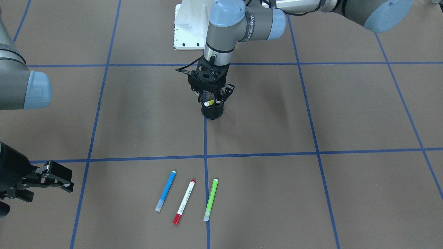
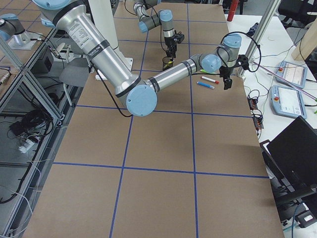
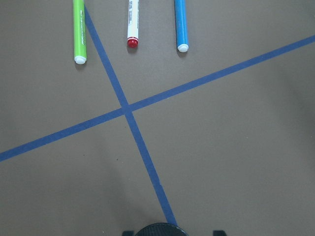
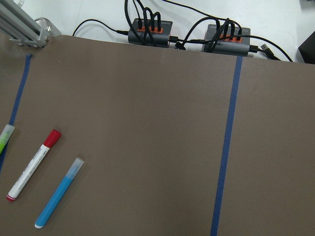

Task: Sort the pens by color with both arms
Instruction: 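Lower the left gripper onto the yellow marker in the cup and grasp it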

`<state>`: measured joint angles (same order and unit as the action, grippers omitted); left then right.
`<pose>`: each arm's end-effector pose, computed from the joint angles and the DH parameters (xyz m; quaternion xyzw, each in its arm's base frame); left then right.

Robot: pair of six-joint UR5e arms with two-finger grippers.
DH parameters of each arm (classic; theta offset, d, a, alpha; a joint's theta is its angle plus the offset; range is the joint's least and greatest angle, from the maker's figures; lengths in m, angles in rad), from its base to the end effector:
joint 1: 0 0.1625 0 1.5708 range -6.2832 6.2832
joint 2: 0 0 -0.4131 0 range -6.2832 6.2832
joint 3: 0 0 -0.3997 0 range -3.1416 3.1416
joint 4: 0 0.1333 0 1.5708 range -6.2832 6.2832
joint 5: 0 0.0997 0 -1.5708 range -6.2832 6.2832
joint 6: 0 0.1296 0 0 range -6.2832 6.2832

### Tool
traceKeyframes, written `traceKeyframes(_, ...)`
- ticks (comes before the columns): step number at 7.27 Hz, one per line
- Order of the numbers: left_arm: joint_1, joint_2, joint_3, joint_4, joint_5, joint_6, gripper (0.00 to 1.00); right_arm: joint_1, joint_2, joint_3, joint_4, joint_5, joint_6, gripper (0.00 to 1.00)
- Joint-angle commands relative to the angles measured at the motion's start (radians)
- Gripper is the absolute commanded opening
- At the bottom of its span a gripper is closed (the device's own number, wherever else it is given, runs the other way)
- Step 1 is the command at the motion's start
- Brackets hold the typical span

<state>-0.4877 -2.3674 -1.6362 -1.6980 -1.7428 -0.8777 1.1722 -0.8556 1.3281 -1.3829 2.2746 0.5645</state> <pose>0.5813 -0.4341 0.1347 0.2005 0.4350 0.1305 0.8681 -0.2518 -0.7253 0.3093 0.1187 -0.4299 -0.0378 0.8942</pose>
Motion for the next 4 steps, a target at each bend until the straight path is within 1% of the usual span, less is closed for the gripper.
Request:
traceKeyframes(1,0.009,0.0,0.007,0.0,0.0,-0.003,0.53,0.0,0.0,-0.001,-0.001,-0.001,0.0,0.99)
traceKeyframes(3,0.011,0.0,0.01,-0.002,0.0,-0.003,0.52,-0.003,-0.002,-0.001,0.001,-0.003,0.0,0.99)
traceKeyframes(4,0.011,-0.001,0.012,-0.002,0.0,-0.001,0.5,-0.003,-0.002,-0.001,0.001,-0.007,0.0,0.99)
